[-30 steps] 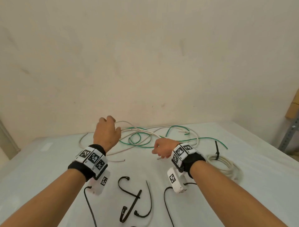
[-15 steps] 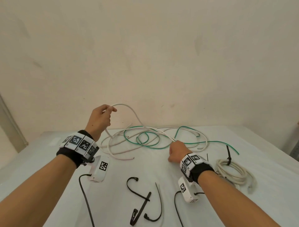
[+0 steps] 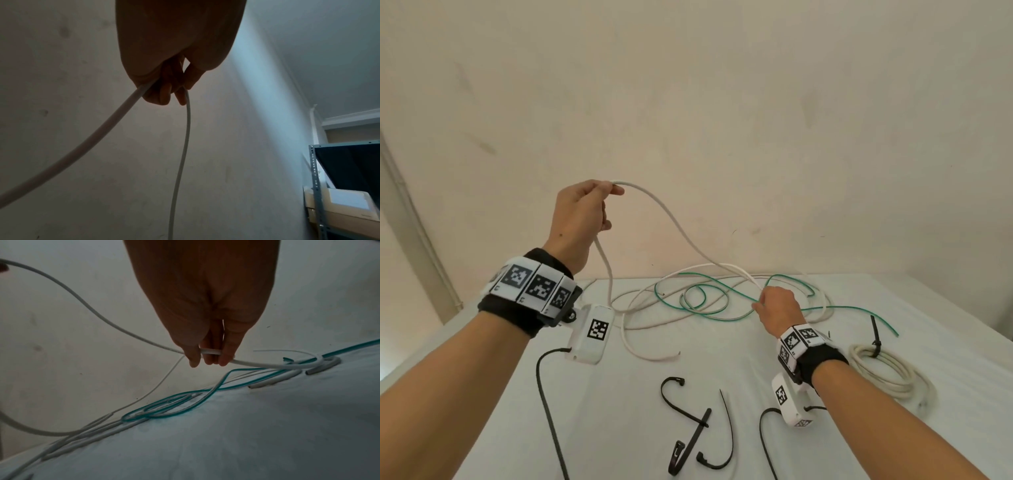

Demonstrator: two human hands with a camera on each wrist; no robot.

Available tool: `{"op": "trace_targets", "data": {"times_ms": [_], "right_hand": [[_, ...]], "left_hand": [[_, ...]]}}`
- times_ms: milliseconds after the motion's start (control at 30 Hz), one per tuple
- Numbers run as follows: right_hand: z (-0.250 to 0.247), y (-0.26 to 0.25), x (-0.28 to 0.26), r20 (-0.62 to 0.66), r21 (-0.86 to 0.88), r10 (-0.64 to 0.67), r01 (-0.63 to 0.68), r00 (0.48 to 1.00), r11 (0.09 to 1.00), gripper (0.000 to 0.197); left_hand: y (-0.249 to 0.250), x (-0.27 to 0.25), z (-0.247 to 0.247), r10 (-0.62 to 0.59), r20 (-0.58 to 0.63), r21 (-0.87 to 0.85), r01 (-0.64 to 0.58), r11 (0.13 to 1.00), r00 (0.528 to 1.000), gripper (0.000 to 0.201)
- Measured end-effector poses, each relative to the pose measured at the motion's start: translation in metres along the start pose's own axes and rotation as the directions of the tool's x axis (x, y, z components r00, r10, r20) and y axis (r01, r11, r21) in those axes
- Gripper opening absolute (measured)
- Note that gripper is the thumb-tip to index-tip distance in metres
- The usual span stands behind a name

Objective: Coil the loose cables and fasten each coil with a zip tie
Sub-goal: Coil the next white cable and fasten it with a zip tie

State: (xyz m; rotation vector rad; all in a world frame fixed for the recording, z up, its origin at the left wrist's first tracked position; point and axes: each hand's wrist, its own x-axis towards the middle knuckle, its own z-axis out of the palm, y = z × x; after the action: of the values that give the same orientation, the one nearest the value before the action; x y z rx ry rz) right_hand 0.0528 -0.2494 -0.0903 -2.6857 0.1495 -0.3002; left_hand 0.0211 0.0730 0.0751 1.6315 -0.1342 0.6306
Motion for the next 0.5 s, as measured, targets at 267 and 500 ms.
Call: {"op": "trace_targets", "data": {"times_ms": [267,500], "right_hand": [[-0.035,-0.027,0.001,-0.222,0.575,0.108,0.041,0.969,0.817,0.035],[-0.067,-0.045,0.018,-0.306,0.875,0.185,0.199,0.934,0.441,0.036]], "left_hand": [[-0.046,-0.021,0.016,-0.121,0.178,0.156,0.093,0.983,0.977,0.029],[-0.079,-0.01,0.031,-0.299,0.173,0.327,0.232,0.916,0.938,0.027]]}}
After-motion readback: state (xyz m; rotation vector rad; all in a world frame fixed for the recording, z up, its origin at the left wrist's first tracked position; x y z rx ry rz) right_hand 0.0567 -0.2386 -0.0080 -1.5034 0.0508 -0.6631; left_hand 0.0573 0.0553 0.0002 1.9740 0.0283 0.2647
